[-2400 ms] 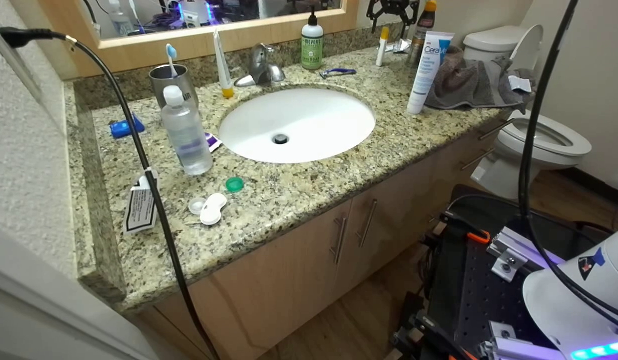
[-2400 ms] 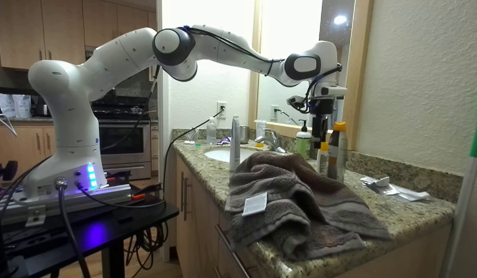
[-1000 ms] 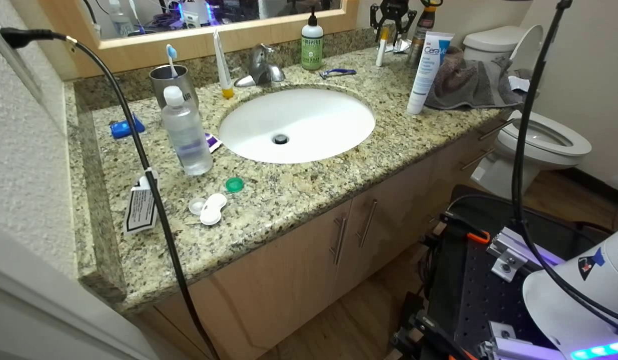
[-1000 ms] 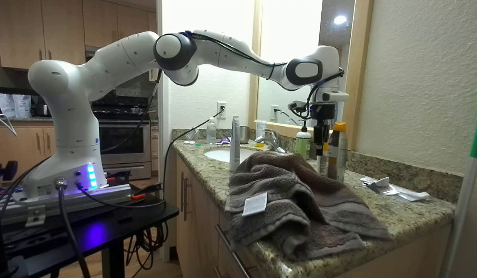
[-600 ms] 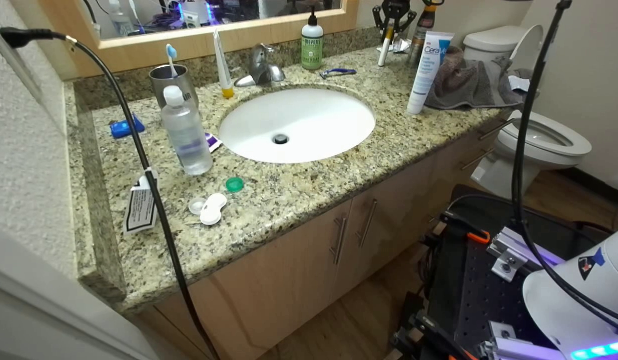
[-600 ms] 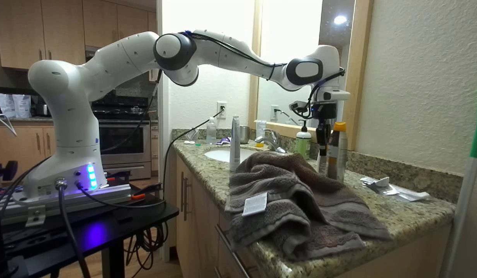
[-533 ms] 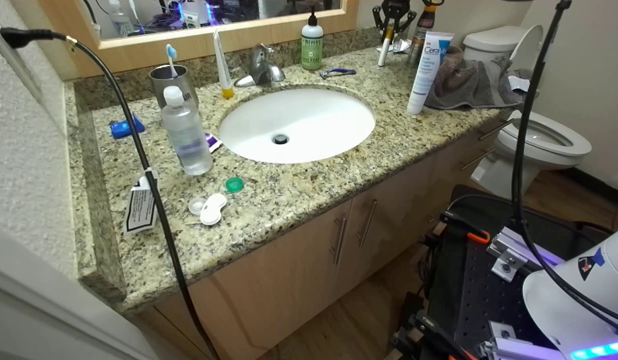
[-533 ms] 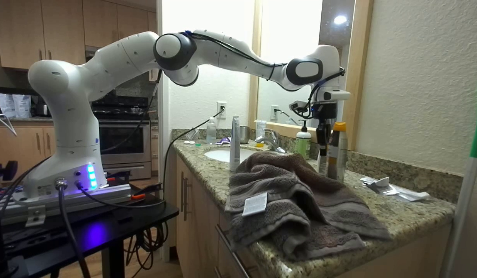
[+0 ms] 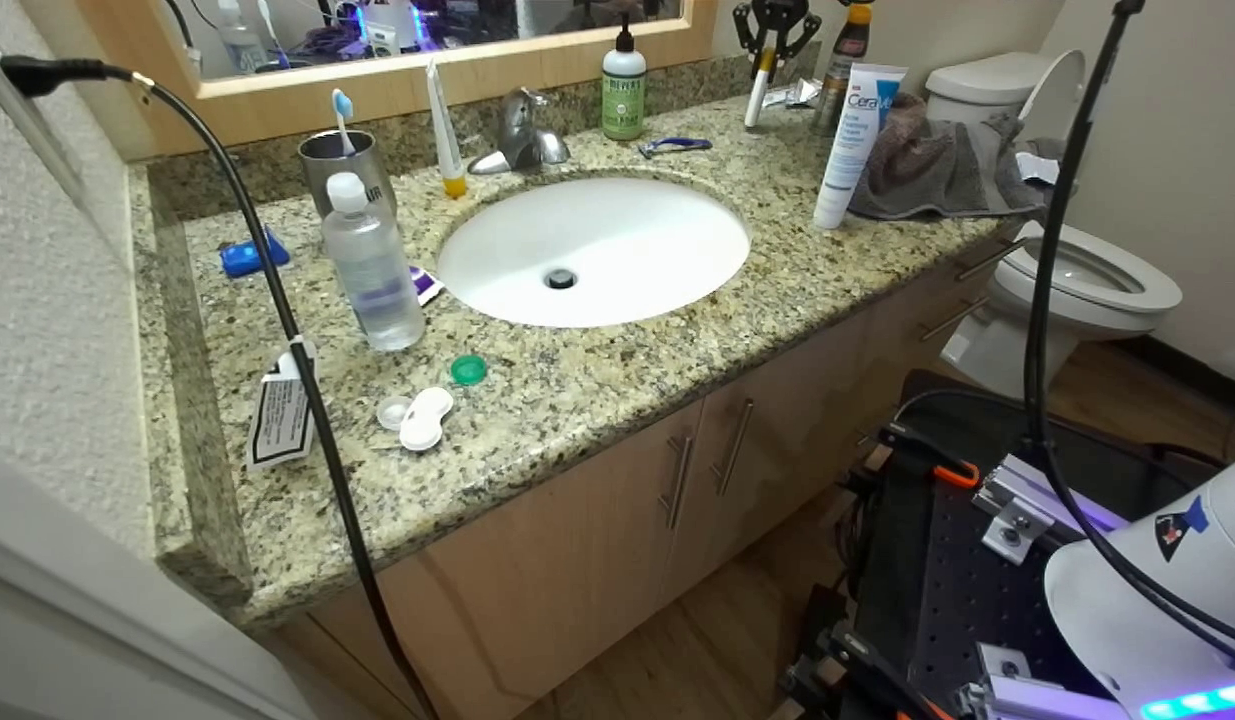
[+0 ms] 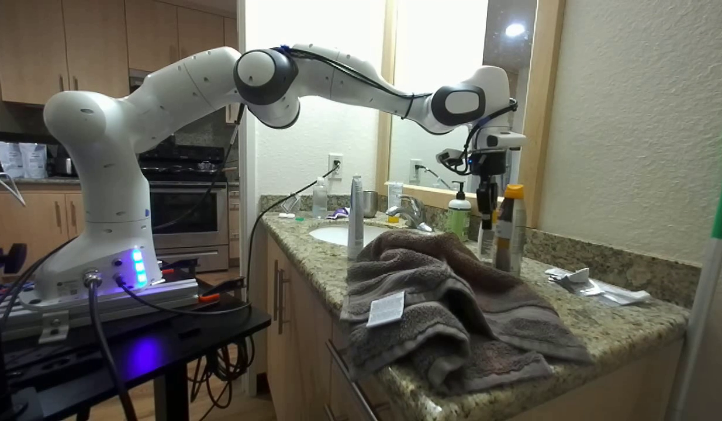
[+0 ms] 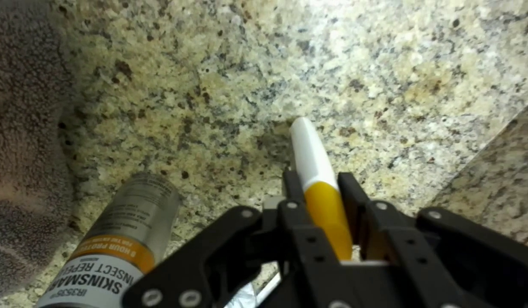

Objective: Pick up the white bottle with yellow lid from the right and put it near the sink

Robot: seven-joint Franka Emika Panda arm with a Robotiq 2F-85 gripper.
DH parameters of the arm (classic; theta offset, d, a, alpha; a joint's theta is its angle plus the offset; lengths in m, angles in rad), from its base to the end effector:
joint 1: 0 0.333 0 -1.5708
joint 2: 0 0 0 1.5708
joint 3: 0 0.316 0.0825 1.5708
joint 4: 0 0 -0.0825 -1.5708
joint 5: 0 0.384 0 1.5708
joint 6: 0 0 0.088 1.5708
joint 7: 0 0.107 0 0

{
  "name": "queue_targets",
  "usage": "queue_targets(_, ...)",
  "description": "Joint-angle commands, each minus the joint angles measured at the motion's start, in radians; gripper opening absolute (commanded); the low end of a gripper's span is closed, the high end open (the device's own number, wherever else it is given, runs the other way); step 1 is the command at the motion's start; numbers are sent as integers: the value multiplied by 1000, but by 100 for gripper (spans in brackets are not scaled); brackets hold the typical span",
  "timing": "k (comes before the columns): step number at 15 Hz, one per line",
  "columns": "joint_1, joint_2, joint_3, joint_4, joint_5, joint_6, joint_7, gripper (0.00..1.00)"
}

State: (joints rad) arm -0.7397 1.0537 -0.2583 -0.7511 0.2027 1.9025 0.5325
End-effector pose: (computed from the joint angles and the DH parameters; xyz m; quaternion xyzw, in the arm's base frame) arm 0.5298 -0.6085 0.3210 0.7490 -0.6598 0.0554 0.0238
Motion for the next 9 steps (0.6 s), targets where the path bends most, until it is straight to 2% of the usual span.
queue_targets(1,37,-92,11,-108,12,-5,-1,6)
queue_targets(5,80,-199,1,-258,14,-18,34,6)
queue_targets(9,74,-343,11,-427,60,-38,33,6)
